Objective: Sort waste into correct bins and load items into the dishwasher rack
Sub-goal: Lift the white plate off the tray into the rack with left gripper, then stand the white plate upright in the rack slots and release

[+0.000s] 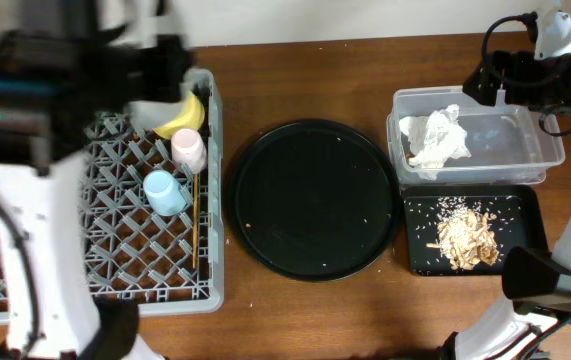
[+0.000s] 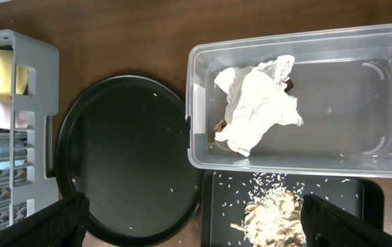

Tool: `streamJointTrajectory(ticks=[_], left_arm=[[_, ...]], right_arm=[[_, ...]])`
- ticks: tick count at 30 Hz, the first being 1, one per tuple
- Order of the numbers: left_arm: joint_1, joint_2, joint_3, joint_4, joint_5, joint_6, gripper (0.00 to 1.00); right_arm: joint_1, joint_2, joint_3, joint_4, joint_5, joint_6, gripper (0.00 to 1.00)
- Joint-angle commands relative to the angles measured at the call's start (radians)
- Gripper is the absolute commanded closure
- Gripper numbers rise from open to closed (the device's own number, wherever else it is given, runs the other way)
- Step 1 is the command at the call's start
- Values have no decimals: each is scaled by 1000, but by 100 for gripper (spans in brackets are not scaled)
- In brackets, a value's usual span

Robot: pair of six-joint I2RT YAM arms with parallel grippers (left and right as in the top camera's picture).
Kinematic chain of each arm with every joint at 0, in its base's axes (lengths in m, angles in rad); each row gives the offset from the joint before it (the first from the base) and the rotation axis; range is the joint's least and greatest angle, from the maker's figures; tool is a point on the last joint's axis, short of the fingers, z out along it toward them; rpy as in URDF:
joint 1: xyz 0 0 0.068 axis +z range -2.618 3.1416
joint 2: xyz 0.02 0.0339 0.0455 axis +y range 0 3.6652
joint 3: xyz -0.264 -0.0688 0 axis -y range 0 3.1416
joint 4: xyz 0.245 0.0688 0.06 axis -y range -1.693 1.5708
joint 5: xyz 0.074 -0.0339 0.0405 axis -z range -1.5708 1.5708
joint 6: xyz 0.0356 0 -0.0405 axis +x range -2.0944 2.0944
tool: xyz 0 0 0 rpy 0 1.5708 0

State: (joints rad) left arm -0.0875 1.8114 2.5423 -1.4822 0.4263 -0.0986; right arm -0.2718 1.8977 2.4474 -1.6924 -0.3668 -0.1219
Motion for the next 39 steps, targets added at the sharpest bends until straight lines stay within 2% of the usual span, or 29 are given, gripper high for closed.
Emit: streamJointTrajectory(ticks=[1, 4, 9, 18, 23, 32, 39], left_arm=[[224, 106, -25, -71, 438, 163, 100], [345, 175, -25, -131, 565, 225, 100], [438, 311, -27, -206, 558, 318, 100], [451, 445, -27, -198, 554, 385, 100], [451, 462, -27, -197, 547, 416, 100], [451, 466, -27, -187, 402, 451, 100], [451, 491, -28, -187, 403, 476, 100]], right_arm=[[-4, 6, -5, -3, 6, 8, 2], [-4, 6, -5, -3, 6, 8, 1], [-4, 6, -5, -3, 6, 8, 2], [-4, 6, -5, -3, 6, 8, 1], [-4, 6, -5, -3, 6, 8, 1], [-4, 6, -5, -3, 6, 7, 1], [-4, 6, -5, -3, 6, 7, 1]])
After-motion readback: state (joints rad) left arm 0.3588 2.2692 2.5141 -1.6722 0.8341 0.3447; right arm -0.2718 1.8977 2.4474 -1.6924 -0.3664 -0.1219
